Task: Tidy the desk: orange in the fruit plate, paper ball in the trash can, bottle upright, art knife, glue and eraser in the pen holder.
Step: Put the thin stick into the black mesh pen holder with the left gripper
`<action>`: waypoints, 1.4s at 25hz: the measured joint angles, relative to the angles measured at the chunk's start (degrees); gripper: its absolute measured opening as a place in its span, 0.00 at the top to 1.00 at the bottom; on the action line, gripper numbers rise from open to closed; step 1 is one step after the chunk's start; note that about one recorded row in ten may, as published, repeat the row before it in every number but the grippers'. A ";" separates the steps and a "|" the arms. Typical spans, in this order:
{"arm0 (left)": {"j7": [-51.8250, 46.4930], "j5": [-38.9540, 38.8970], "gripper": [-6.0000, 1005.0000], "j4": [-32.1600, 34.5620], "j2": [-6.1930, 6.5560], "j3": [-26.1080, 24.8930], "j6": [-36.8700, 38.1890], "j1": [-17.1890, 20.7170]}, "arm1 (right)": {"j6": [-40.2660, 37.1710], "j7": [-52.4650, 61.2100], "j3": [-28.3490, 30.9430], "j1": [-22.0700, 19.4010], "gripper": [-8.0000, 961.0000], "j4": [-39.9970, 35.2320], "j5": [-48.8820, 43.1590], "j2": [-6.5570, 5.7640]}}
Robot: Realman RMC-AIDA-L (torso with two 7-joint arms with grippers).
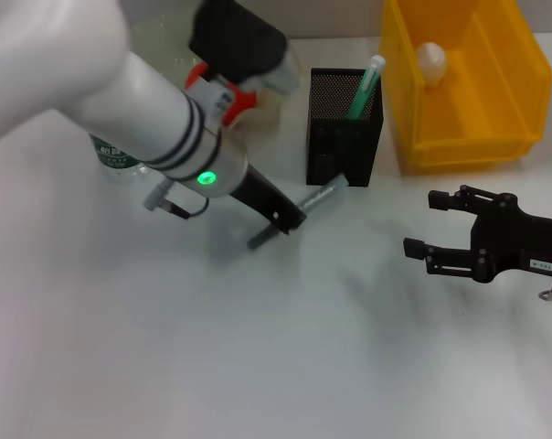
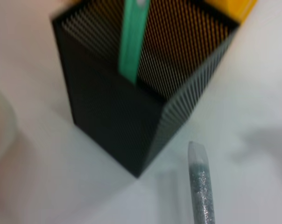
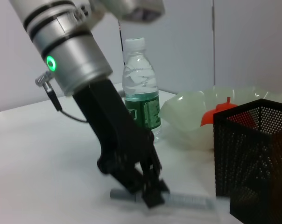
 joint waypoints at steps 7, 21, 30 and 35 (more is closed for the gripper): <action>8.57 -3.65 0.85 8.59 0.19 -13.43 9.60 6.64 | -0.01 0.01 1.06 -0.02 0.14 0.37 -0.15 0.00; 48.14 -42.79 0.85 -3.63 -0.17 -28.98 12.46 11.87 | 0.48 0.44 1.06 0.30 0.14 0.48 -0.06 0.32; 85.19 -80.00 0.85 -25.97 -0.45 -18.08 6.15 7.04 | 0.53 0.44 1.07 0.59 0.14 0.48 -0.07 0.66; 98.20 -100.15 0.85 -28.59 -0.44 -1.12 -3.47 5.02 | 0.36 0.44 1.07 0.63 0.14 0.48 -0.07 0.76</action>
